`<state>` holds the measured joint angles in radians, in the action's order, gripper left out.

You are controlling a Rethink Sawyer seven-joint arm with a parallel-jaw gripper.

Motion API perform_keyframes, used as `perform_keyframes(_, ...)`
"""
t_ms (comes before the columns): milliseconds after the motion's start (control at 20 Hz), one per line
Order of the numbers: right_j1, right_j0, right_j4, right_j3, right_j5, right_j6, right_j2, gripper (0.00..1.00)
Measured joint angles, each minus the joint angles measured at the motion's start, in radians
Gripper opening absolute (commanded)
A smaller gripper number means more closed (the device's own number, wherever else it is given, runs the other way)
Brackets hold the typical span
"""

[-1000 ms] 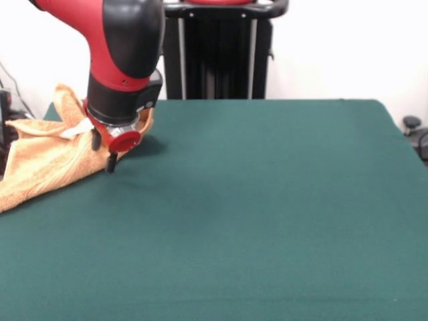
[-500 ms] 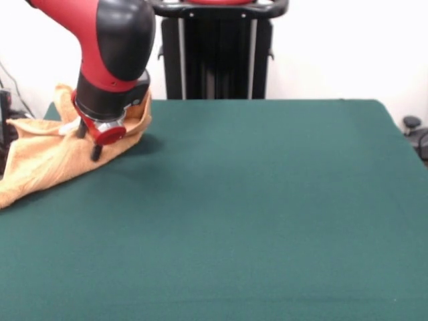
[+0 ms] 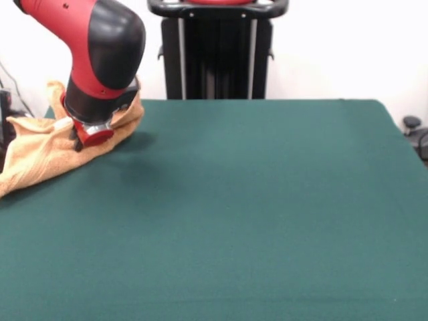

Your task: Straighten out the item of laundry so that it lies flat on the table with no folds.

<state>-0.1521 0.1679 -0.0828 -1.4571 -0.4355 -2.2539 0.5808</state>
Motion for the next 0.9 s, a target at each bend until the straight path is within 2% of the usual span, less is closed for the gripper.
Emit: perform_keyframes(900,0.012,0.008,0.014,0.007,0.0,0.0,0.022,0.0)
